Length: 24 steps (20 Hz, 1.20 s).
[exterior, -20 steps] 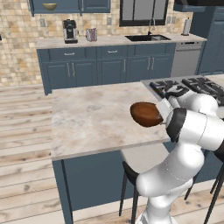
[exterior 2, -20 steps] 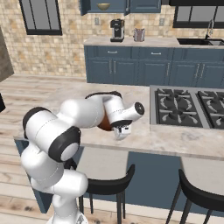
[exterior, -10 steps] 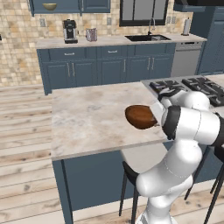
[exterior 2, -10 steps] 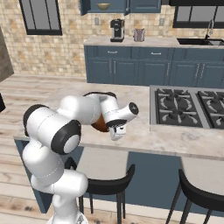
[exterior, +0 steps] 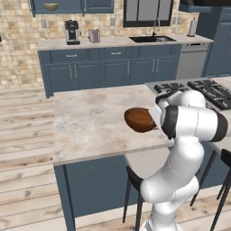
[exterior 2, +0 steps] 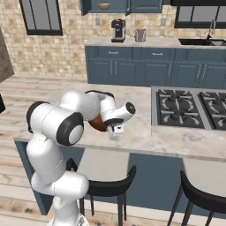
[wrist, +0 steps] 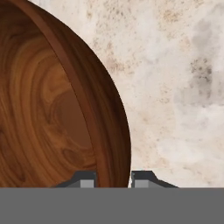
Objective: Pick up the bowls from the cabinet and place each bowl in front of a stool on the dining counter.
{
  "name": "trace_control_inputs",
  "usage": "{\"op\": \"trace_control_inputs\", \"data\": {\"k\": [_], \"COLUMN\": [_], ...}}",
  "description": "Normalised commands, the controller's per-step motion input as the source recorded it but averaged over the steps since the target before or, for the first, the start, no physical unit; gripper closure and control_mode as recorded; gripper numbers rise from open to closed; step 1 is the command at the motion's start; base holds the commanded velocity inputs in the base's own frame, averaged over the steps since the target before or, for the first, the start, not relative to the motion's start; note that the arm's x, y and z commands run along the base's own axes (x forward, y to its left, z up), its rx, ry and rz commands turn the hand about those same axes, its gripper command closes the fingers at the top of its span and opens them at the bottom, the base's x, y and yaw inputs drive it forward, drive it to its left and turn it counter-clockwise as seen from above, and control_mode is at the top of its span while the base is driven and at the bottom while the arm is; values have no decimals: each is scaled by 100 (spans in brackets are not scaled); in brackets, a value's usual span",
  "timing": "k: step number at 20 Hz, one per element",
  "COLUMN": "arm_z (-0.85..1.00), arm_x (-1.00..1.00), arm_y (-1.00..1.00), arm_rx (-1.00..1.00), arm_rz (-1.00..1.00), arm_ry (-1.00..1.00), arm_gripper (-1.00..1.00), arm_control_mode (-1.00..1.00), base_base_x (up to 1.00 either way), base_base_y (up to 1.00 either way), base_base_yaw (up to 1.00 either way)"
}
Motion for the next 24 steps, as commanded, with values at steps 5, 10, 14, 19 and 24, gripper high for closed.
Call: {"op": "trace_control_inputs", "data": {"k": [5,10,14,19,24], "arm_z": [-15,-4,0,0,29], "arm_x": [25,4,0,1,5], "arm_y": [13,3,0,0,0], "arm_rx": [0,0,0,0,0], "arm_rz": [0,0,0,0,0], "arm_ry": [0,0,0,0,1], "arm_gripper": [100,100,-100,-100,-100], "arm_control_mode": [-100,-100,-100,-100,-100], "base_base_x": [0,0,0,0,0], "base_base_y": [0,0,0,0,0], "base_base_yaw": [0,0,0,0,0]}}
